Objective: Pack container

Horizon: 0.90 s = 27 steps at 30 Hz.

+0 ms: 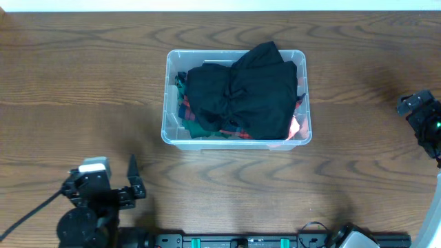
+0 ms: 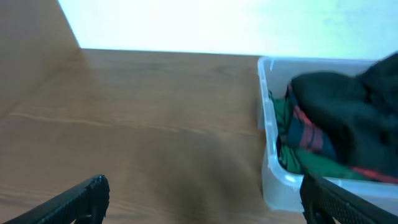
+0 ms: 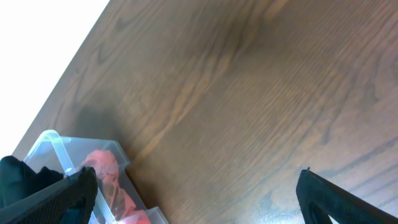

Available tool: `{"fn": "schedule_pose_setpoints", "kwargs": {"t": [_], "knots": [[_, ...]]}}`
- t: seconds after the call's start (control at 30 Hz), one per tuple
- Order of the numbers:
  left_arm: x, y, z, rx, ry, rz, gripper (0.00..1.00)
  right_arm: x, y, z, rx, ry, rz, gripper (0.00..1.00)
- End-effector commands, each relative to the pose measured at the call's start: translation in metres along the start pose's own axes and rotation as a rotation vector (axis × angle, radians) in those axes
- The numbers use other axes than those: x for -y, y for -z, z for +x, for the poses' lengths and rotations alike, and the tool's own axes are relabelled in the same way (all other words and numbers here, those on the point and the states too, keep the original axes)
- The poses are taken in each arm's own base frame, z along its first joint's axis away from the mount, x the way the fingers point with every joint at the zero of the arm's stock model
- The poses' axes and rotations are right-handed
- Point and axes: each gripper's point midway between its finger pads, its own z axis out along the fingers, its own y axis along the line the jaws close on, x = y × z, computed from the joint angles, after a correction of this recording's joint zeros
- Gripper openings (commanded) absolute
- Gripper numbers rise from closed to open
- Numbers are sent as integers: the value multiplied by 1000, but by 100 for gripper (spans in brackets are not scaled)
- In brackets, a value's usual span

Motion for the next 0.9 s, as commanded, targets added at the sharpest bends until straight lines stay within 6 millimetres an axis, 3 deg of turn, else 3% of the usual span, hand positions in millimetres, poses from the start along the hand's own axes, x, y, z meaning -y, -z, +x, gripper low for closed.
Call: {"fn": "schedule_pose_setpoints", "kwargs": {"t": [0.0, 0.63, 0.87], "knots": [[5, -6, 13, 3, -16, 31, 98, 1, 0, -1, -1, 8, 0, 99], [9, -64, 100, -84, -22, 36, 98, 1, 0, -1, -1, 8, 0, 99], [9, -76, 135, -166, -28, 33, 98, 1, 0, -1, -1, 8, 0, 99]]}}
